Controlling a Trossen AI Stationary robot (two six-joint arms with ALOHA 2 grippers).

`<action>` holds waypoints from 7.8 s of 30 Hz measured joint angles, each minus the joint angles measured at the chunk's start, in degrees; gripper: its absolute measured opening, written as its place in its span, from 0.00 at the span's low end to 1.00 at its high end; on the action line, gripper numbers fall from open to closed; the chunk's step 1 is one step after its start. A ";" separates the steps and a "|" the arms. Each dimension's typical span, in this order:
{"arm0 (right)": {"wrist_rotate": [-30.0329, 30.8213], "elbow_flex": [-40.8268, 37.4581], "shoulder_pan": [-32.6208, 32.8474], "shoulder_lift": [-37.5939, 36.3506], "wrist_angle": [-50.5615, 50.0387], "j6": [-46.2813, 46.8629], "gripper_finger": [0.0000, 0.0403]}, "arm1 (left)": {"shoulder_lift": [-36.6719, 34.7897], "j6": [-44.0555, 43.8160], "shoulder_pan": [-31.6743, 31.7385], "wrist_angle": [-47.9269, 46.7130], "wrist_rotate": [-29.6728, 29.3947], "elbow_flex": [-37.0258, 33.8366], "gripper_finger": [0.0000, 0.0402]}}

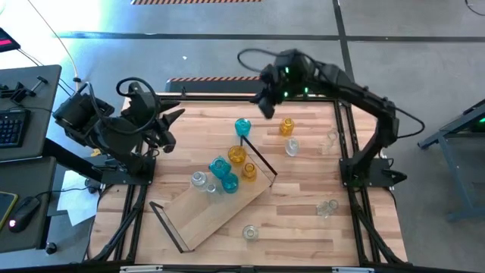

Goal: Sort vases onto shelf
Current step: Put the transparent vase on the shelf aligned with the other transparent vases

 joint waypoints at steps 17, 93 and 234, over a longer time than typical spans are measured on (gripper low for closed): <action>-20.98 -11.44 -10.24 12.74 5.28 -21.41 0.04 | 2.23 -5.43 7.47 0.01 1.66 -0.22 0.24; 1.70 16.47 -16.09 1.04 -28.08 -10.84 0.44 | 6.03 -3.83 21.88 0.01 4.92 -0.20 0.24; 5.71 -3.31 -18.02 -0.30 -34.36 -24.85 0.44 | 42.55 -7.03 -2.40 32.38 55.79 -0.22 0.19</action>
